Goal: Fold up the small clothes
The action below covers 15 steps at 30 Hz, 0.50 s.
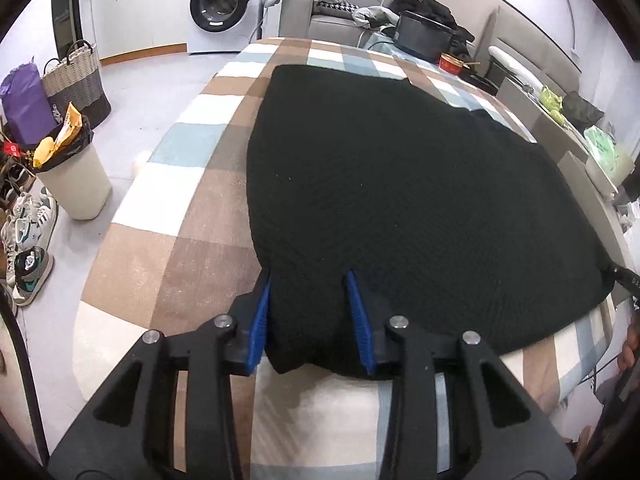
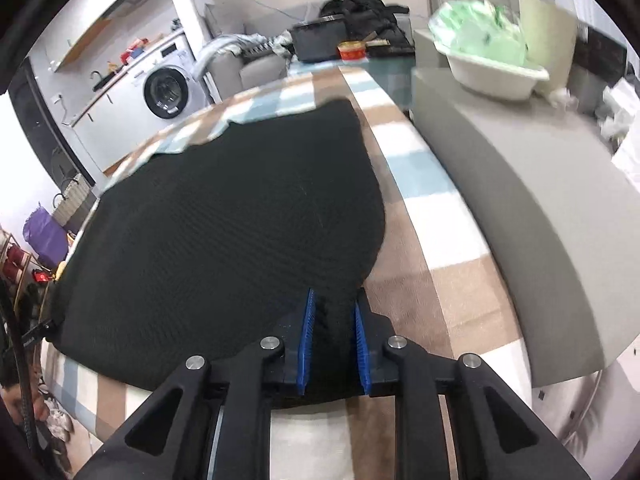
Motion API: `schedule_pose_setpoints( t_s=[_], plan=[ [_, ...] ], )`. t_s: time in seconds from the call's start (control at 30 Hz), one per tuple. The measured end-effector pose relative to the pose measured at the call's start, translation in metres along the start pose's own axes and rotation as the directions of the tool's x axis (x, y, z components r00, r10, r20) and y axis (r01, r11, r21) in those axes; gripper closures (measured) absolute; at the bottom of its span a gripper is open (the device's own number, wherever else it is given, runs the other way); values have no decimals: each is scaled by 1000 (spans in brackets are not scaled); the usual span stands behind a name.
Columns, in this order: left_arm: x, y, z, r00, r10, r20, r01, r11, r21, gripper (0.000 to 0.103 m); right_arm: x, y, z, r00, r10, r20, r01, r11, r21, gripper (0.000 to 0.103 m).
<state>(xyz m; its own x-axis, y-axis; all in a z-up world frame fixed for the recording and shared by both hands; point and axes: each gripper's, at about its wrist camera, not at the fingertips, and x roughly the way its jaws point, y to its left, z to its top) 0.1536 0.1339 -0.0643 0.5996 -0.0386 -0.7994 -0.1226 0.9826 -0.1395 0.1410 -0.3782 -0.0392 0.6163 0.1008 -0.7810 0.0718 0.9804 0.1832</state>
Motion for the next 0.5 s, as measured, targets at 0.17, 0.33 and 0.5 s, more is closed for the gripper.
schedule_pose_setpoints(
  t_s=[0.17, 0.33, 0.5],
  plan=[
    [-22, -8, 7, 997, 37, 67, -39, 999, 25, 65, -15, 32, 7, 998, 49, 41, -43, 991, -130, 61],
    [-42, -18, 19, 988, 61, 142, -70, 996, 56, 35, -26, 52, 16, 995, -52, 83, 69, 975, -211, 60],
    [-41, -35, 34, 991, -22, 130, 10, 995, 94, 32, -42, 48, 26, 988, -80, 135, 112, 960, -256, 60]
  ],
)
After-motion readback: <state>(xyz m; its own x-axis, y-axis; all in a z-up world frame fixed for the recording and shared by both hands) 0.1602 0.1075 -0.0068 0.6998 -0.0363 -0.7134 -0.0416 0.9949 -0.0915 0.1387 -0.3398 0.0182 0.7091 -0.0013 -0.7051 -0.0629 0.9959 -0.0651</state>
